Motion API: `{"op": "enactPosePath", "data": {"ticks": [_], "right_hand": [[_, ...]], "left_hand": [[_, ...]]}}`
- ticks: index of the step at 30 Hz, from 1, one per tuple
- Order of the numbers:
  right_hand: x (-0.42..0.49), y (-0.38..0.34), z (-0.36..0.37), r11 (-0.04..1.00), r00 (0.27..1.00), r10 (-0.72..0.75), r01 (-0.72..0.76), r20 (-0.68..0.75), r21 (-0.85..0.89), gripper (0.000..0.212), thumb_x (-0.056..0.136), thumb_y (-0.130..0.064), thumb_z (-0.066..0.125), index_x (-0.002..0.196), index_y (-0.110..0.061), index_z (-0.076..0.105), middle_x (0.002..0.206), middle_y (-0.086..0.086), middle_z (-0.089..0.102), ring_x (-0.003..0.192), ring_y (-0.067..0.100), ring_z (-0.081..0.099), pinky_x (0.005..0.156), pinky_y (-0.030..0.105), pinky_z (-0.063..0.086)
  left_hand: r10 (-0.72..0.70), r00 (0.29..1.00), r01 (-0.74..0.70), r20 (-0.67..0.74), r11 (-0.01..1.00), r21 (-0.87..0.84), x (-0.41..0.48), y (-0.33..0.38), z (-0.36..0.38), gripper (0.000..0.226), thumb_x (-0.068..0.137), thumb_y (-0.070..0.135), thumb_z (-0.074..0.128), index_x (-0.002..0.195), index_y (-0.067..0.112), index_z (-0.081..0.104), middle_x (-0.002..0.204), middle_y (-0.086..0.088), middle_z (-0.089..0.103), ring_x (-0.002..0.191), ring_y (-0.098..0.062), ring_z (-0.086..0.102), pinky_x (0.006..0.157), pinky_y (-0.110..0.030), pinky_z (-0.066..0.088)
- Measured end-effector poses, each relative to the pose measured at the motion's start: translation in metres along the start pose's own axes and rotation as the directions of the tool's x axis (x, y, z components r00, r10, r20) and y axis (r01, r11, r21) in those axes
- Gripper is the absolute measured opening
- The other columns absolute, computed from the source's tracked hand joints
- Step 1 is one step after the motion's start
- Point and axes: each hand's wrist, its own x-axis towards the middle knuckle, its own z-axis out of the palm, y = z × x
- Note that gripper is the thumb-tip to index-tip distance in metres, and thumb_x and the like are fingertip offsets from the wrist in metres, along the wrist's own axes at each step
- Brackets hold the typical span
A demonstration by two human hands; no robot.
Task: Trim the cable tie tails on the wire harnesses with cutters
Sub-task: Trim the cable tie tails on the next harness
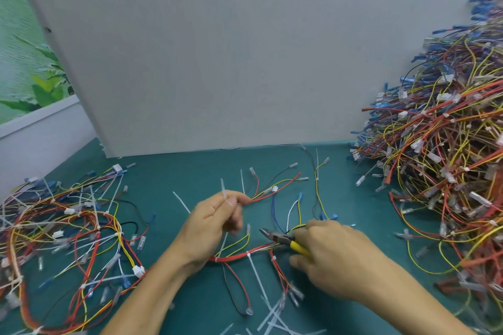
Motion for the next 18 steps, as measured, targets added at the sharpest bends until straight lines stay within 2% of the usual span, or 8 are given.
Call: {"op": "enactPosePath", "data": {"ticks": [2,4,6,8,11,14,16,18], "right_hand": [[0.002,0.0,0.008,0.997,0.999,0.032,-0.034,-0.032,-0.07,0.021,0.095,-0.041,0.045,0.1,-0.023,0.053,0.112,-0.001,0.053,0.107,0.027,0.056,0.07,0.031,0.033],[0.003,0.004,0.012,0.99,0.997,0.07,-0.072,-0.02,-0.122,0.022,0.094,-0.037,0.046,0.105,-0.021,0.056,0.114,-0.001,0.054,0.108,0.027,0.057,0.071,0.032,0.036],[0.003,0.009,0.011,0.984,0.995,0.101,-0.098,0.011,-0.146,0.021,0.093,-0.034,0.047,0.106,-0.021,0.057,0.115,0.0,0.055,0.108,0.028,0.057,0.072,0.033,0.039],[0.003,0.012,0.007,0.979,0.992,0.12,-0.111,0.044,-0.17,0.02,0.093,-0.034,0.048,0.104,-0.021,0.058,0.115,0.002,0.057,0.107,0.029,0.058,0.07,0.032,0.038],[0.002,0.014,0.001,0.977,0.985,0.143,-0.125,0.096,-0.171,0.016,0.093,-0.034,0.048,0.096,-0.021,0.056,0.111,0.005,0.059,0.102,0.029,0.059,0.068,0.03,0.037],[0.0,0.013,-0.005,0.979,0.979,0.153,-0.132,0.132,-0.154,0.013,0.092,-0.035,0.048,0.09,-0.023,0.051,0.109,0.006,0.06,0.1,0.03,0.059,0.068,0.029,0.037],[-0.001,0.013,-0.007,0.981,0.978,0.155,-0.135,0.142,-0.142,0.012,0.092,-0.033,0.048,0.086,-0.023,0.047,0.107,0.007,0.06,0.094,0.029,0.057,0.067,0.029,0.036],[-0.001,0.014,-0.009,0.981,0.976,0.165,-0.146,0.145,-0.13,0.012,0.092,-0.032,0.048,0.085,-0.023,0.045,0.098,0.007,0.056,0.083,0.029,0.05,0.067,0.029,0.036]], "left_hand": [[0.054,0.997,-0.067,0.063,0.968,0.24,-0.002,0.004,-0.009,0.015,0.085,0.02,0.053,0.085,0.021,0.068,0.055,0.007,0.037,0.055,-0.011,0.036,0.056,-0.019,0.035],[0.079,0.978,-0.164,0.193,0.863,0.479,-0.005,0.008,-0.012,0.017,0.075,0.019,0.056,0.083,0.031,0.066,0.055,0.008,0.029,0.052,-0.009,0.028,0.052,-0.017,0.029],[0.048,0.944,-0.252,0.326,0.742,0.621,-0.008,0.009,-0.008,0.021,0.072,0.018,0.06,0.085,0.035,0.064,0.059,0.006,0.039,0.054,-0.008,0.034,0.054,-0.017,0.033],[0.007,0.91,-0.334,0.414,0.603,0.725,-0.011,0.007,0.0,0.025,0.074,0.02,0.062,0.095,0.033,0.065,0.076,0.01,0.058,0.065,0.0,0.047,0.064,-0.011,0.038],[0.043,0.893,-0.406,0.448,0.507,0.76,-0.013,0.001,0.007,0.035,0.079,0.017,0.056,0.108,0.033,0.063,0.085,0.019,0.053,0.077,0.012,0.045,0.07,-0.002,0.03],[0.146,0.86,-0.497,0.489,0.455,0.739,-0.013,-0.002,0.011,0.036,0.085,0.016,0.055,0.115,0.035,0.061,0.089,0.015,0.055,0.088,-0.001,0.05,0.075,-0.006,0.03],[0.222,0.825,-0.564,0.52,0.403,0.721,-0.013,0.0,0.014,0.027,0.084,0.015,0.063,0.106,0.028,0.068,0.082,0.006,0.06,0.08,-0.008,0.053,0.068,-0.008,0.028],[0.276,0.796,-0.605,0.538,0.384,0.698,-0.012,0.001,0.015,0.016,0.077,0.015,0.073,0.092,0.02,0.074,0.068,0.004,0.057,0.066,-0.006,0.049,0.06,-0.008,0.026]]}}
